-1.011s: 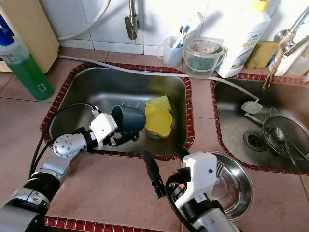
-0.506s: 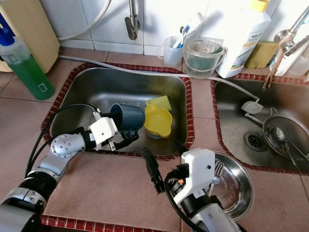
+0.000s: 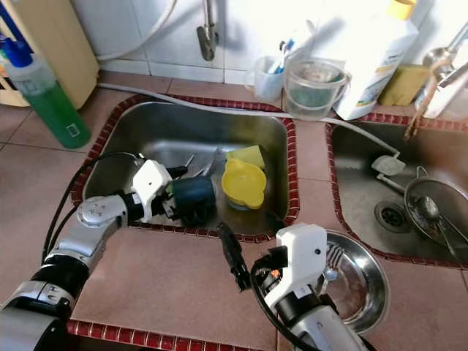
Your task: Kitchen organization
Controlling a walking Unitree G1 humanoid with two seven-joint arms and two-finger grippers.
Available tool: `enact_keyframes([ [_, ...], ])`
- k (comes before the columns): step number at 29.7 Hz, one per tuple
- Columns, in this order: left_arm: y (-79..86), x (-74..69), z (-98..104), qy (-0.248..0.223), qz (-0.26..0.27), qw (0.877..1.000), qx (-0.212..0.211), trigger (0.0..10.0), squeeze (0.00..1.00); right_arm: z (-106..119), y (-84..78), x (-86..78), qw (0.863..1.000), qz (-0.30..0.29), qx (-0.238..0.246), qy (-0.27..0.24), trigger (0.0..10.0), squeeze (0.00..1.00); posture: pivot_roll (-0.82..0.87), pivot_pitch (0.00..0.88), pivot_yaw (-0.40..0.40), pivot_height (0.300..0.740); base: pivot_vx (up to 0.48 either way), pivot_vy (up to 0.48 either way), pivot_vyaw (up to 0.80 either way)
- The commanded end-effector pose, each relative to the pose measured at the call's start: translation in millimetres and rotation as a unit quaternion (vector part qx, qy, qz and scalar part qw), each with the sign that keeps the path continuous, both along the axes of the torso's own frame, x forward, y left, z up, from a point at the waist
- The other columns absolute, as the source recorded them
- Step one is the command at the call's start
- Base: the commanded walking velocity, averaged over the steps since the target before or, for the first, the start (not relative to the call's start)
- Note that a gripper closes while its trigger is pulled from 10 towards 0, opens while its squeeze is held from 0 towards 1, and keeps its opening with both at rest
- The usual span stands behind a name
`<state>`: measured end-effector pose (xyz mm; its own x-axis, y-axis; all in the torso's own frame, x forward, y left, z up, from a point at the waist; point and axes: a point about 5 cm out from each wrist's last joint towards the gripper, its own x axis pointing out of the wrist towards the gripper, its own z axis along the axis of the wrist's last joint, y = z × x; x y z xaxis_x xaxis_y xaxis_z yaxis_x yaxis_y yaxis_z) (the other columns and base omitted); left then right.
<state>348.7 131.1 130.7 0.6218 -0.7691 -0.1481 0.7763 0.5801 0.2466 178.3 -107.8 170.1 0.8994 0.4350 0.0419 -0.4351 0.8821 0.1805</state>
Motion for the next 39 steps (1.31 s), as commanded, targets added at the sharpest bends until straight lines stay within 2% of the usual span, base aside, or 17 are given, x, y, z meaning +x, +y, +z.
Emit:
enact_keyframes([
  [1, 1.2, -0.6, 3.1, -0.032, 0.001, 0.998, 0.048, 10.0, 0.00, -2.1, -1.7, 0.2, 1.000, -0.001, 0.002, 0.006, 10.0, 0.00, -0.25, 0.204, 0.034, 0.740, 0.000, 0.000, 0.00],
  [2, 2.0, -1.4, 5.3, -0.031, 0.007, 0.999, 0.039, 10.0, 0.00, -1.8, -0.6, 0.9, 1.000, 0.000, 0.004, 0.004, 10.0, 0.00, -0.25, 0.200, 0.033, 0.740, 0.000, 0.000, 0.00],
  [4, 2.9, 0.0, 7.8, 0.007, 0.023, 0.999, -0.022, 10.0, 0.00, -1.7, 0.2, 1.4, 1.000, 0.000, 0.005, 0.004, 10.0, 0.00, -0.25, 0.200, 0.033, 0.740, 0.000, 0.000, 0.00],
  [7, 6.8, 1.5, 10.8, 0.007, 0.054, 0.997, -0.050, 10.0, 0.00, -1.4, 0.4, 3.1, 1.000, -0.004, 0.006, -0.001, 10.0, 0.00, -0.24, 0.188, 0.037, 0.740, 0.000, 0.000, 0.00],
  [8, 7.4, -0.7, 13.2, 0.013, 0.065, 0.994, -0.084, 10.0, 0.00, -0.4, -0.3, 5.2, 1.000, -0.011, 0.006, -0.007, 10.0, 0.00, -0.24, 0.188, 0.037, 0.740, 0.000, 0.000, 0.00],
  [10, 7.5, -3.9, 14.5, 0.004, 0.073, 0.993, -0.093, 10.0, 0.00, 1.3, -2.0, 8.1, 1.000, -0.022, 0.005, -0.018, 10.0, 0.00, -0.24, 0.180, 0.040, 0.740, 0.000, 0.000, 0.00],
  [11, 6.4, -8.1, 17.2, -0.003, 0.090, 0.989, -0.120, 10.0, 0.00, 4.3, -4.8, 13.3, 0.998, -0.041, 0.005, -0.036, 10.0, 0.00, -0.24, 0.170, 0.038, 0.740, 0.000, 0.000, 0.00],
  [15, 5.2, -14.7, 23.1, -0.017, 0.118, 0.980, -0.156, 10.0, 0.00, 7.3, -8.5, 23.6, 0.995, -0.073, -0.004, -0.063, 10.0, 0.00, -0.23, 0.148, 0.032, 0.740, 0.000, 0.000, 0.00],
  [17, 8.6, -16.2, 29.3, -0.029, 0.166, 0.968, -0.185, 10.0, 0.00, 9.5, -10.4, 34.0, 0.992, -0.097, -0.010, -0.081, 10.0, 0.00, -0.21, 0.127, 0.028, 0.740, 0.000, 0.000, 0.00],
  [18, 8.6, -16.2, 29.3, -0.029, 0.166, 0.968, -0.185, 10.0, 0.00, 9.5, -10.4, 34.0, 0.992, -0.097, -0.010, -0.081, 10.0, 0.00, -0.21, 0.127, 0.028, 0.740, 0.000, 0.000, 0.00],
  [19, 11.1, -17.8, 33.1, -0.035, 0.193, 0.959, -0.204, 10.0, 0.00, 10.8, -11.9, 41.3, 0.989, -0.113, -0.014, -0.094, 10.0, 0.00, -0.20, 0.116, 0.023, 0.740, 0.000, 0.000, 0.00],
  [22, 13.1, -19.7, 35.1, -0.041, 0.224, 0.950, -0.215, 10.0, 0.00, 10.7, -14.0, 49.3, 0.986, -0.130, -0.014, -0.103, 10.0, 0.00, -0.19, 0.102, 0.016, 0.740, 0.000, 0.000, 0.00],
  [23, 13.4, -22.5, 35.8, -0.047, 0.248, 0.941, -0.224, 10.0, 0.00, 10.8, -15.4, 59.0, 0.983, -0.146, -0.016, -0.110, 10.0, 0.00, -0.18, 0.085, 0.008, 0.740, 0.000, 0.000, 0.00],
  [24, 13.4, -22.5, 35.8, -0.047, 0.248, 0.941, -0.224, 10.0, 0.00, 10.8, -15.4, 59.0, 0.983, -0.146, -0.016, -0.110, 10.0, 0.00, -0.18, 0.085, 0.008, 0.740, 0.000, 0.000, 0.00],
  [28, 11.9, -29.3, 38.3, -0.062, 0.300, 0.922, -0.238, 10.0, 0.00, 8.6, -21.2, 80.0, 0.973, -0.194, -0.024, -0.126, 10.0, 0.00, -0.16, 0.061, -0.012, 0.740, 0.000, 0.000, 0.00],
  [36, 6.3, -37.7, 40.8, -0.103, 0.338, 0.909, -0.219, 10.0, 0.00, 3.2, -23.5, 97.1, 0.966, -0.218, -0.040, -0.136, 10.0, 0.00, -0.12, 0.027, -0.039, 0.740, 0.000, 0.000, 0.00],
  [39, 5.2, -39.9, 43.5, -0.102, 0.353, 0.900, -0.234, 10.0, 0.00, 3.7, -21.5, 101.8, 0.961, -0.226, -0.048, -0.151, 10.0, 0.00, -0.12, 0.023, -0.041, 0.740, 0.000, 0.000, 0.00],
])
